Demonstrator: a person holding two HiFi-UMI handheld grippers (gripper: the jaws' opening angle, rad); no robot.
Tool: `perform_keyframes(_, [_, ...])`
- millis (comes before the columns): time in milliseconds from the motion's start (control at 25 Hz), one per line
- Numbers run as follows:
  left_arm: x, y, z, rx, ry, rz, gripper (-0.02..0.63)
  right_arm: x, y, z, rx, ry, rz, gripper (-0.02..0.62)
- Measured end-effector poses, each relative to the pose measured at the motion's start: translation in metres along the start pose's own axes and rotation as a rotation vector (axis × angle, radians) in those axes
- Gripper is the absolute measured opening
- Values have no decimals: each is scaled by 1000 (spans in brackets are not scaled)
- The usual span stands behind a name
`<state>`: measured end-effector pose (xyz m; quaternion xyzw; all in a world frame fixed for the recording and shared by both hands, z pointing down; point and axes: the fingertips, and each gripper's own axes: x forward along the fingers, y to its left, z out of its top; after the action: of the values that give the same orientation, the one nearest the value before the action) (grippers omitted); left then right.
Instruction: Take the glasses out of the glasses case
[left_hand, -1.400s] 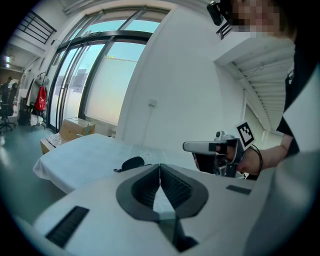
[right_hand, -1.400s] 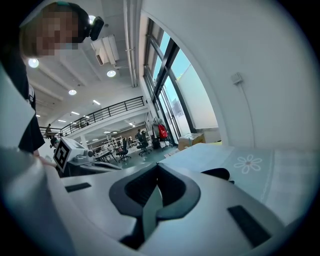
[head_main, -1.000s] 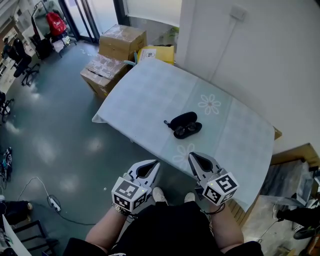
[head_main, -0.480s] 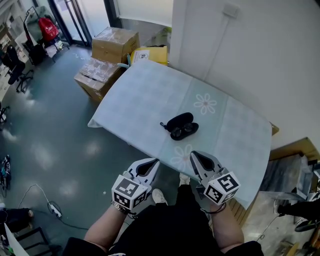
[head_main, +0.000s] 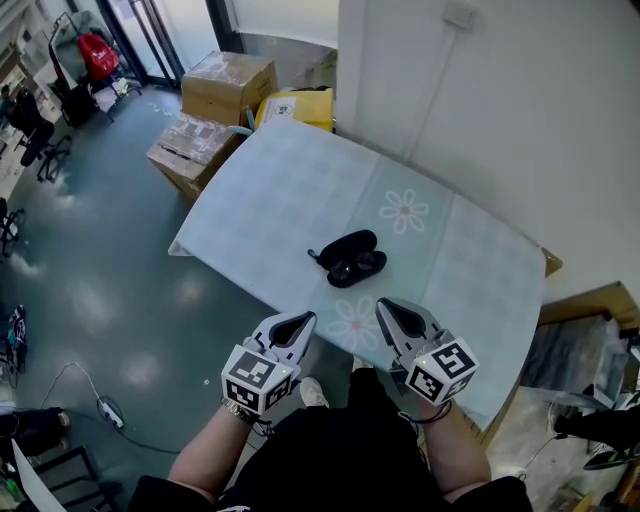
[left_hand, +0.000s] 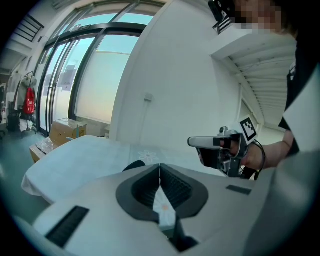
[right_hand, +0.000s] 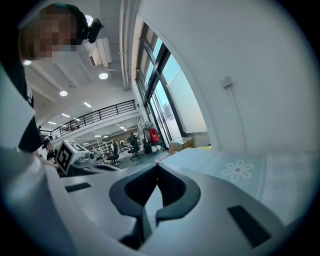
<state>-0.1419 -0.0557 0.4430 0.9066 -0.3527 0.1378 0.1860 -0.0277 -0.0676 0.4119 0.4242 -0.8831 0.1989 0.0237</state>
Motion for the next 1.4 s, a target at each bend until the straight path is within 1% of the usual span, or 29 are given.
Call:
perform_keyframes(240, [29, -2, 5, 18, 31, 15, 29, 1, -25, 1, 19, 9, 19, 23])
perform_keyframes(600, [70, 2, 3, 29, 76, 29, 29, 1, -59, -2, 56, 15, 23, 23])
perform_keyframes(840, [102, 12, -6, 75, 132, 27, 29, 4, -79, -11, 86, 35, 23, 23])
perform_keyframes(1200, [144, 28, -18, 89, 212, 30, 29, 13, -104, -24, 134, 69, 30, 23])
perform_keyframes(1320, [156, 30, -27, 125, 248, 34, 29, 13, -113, -31, 150, 77, 32, 23])
perform_keyframes(1400, [163, 30, -33, 185, 278, 44, 29, 12, -116, -36, 158, 84, 34, 23])
